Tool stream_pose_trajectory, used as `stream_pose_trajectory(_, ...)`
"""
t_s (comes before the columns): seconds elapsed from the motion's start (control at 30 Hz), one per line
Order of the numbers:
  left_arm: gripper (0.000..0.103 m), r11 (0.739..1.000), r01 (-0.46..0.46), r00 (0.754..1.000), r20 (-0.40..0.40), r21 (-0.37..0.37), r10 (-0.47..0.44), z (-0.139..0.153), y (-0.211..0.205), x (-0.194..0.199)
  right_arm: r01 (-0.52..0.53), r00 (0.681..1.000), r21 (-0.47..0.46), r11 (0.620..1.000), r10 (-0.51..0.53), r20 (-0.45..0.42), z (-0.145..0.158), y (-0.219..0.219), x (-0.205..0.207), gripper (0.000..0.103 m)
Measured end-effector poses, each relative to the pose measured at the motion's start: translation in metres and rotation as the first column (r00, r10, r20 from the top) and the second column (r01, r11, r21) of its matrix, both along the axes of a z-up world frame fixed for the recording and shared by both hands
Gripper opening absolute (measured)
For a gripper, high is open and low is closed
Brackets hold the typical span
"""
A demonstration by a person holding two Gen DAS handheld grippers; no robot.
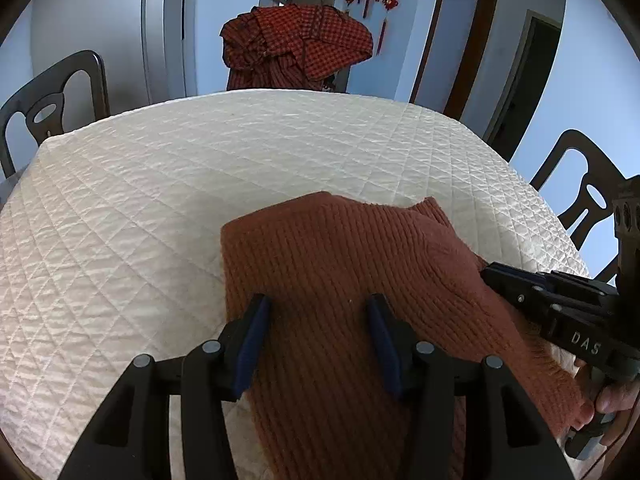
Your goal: Fold small clothes
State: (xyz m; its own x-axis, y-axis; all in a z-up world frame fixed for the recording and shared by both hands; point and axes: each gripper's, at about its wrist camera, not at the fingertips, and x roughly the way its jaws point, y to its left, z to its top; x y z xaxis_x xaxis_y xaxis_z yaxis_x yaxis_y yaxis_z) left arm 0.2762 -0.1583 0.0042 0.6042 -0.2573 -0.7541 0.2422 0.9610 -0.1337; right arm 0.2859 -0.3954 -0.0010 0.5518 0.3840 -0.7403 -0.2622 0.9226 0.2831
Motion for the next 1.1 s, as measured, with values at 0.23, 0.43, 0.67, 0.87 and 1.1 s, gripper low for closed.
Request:
stream_pose_trajectory(0.23, 0.053, 0.998, 0.052, 0.994, 0.100, -0.033, -0.049, 0.035, 0.014, -0.056, -0.033, 0.995, -0.013, 0.999, 0.034, 0.095, 0.034, -0.003, -0.046, 0.014)
stream_pose_trajectory(0.43, 0.040, 0.994, 0.085, 0.993, 0.087, -0.062, -0.079, 0.032, 0.021, -0.093, -0.087, 0.990, -0.005, 0.996, 0.087, 0.110, 0.037, 0.003, -0.086, 0.012)
stream_pose_trajectory(0.67, 0.037, 0.995, 0.072, 0.996, 0.057, -0.072, -0.068, 0.011, 0.015, -0.096, -0.088, 0.995, -0.038, 0.995, 0.090, 0.053, 0.010, 0.005, -0.084, 0.011)
stream_pose_trajectory(0.87, 0.037, 0.997, 0.059, 0.994, 0.091, -0.042, -0.055, 0.005, 0.008, -0.101, -0.088, 0.993, -0.068, 0.994, 0.093, 0.073, 0.006, 0.011, -0.085, 0.011)
stream_pose_trajectory(1.1, 0.037, 0.999, 0.014, 0.998, 0.068, -0.032, -0.012, 0.014, 0.012, -0.109, -0.068, 0.995, -0.062, 0.996, 0.072, 0.071, 0.014, 0.011, -0.098, 0.017)
